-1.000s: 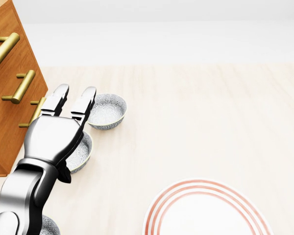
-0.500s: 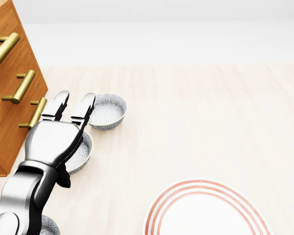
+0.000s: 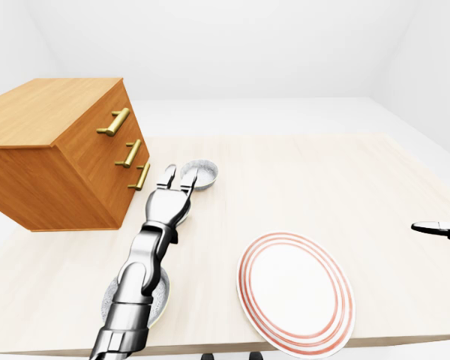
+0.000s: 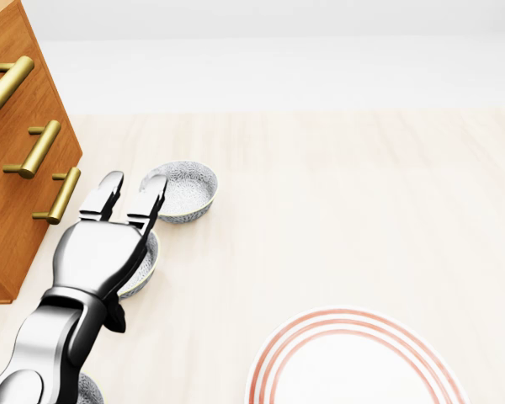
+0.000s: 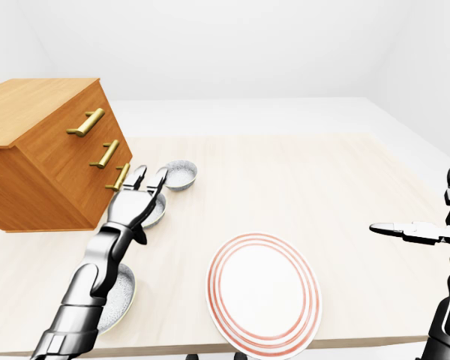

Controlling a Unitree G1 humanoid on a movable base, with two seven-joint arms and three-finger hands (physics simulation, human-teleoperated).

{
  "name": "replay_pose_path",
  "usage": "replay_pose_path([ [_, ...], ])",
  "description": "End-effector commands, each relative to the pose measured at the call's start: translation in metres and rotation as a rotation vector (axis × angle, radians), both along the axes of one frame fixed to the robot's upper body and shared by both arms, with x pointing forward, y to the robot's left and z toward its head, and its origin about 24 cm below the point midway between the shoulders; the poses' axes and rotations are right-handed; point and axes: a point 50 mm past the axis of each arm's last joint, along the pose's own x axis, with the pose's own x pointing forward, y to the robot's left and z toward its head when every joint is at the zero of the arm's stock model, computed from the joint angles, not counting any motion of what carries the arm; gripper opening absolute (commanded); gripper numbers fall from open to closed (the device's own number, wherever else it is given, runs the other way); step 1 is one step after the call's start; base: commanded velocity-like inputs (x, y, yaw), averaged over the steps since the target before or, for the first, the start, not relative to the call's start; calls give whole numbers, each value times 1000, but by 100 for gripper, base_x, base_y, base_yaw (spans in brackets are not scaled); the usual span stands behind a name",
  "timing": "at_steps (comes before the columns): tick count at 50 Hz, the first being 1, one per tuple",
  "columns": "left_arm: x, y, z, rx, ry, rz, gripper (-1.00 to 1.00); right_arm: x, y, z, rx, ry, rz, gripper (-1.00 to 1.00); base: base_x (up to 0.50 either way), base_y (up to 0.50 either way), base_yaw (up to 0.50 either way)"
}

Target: Put the bowl in the middle on the plate.

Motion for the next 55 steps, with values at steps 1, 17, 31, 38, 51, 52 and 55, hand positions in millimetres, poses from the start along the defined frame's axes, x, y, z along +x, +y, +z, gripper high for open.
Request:
replay_pose_path([
  [1,0,-1,-12,4,11,1,100,0,0,-1,1,1,0,100,0,0,0],
  [17,5,-2,-20,7,17,1,100,0,0,-2,5,7,-2,100,0,0,0],
  [31,10,-13,-21,-7,13,-25,100,0,1,0,-5,2,4,100,0,0,0],
  [38,9,-12,-21,0,17,-25,100,1,0,-2,3,8,1,100,0,0,0],
  [51,16,-6,-34,32,34,-7,100,0,1,1,-6,1,6,100,0,0,0],
  [52,18,-4,-36,34,38,-3,100,0,1,0,-4,3,5,100,0,0,0],
  [55,19,-3,-38,36,41,0,100,1,0,-2,2,8,2,100,0,0,0],
])
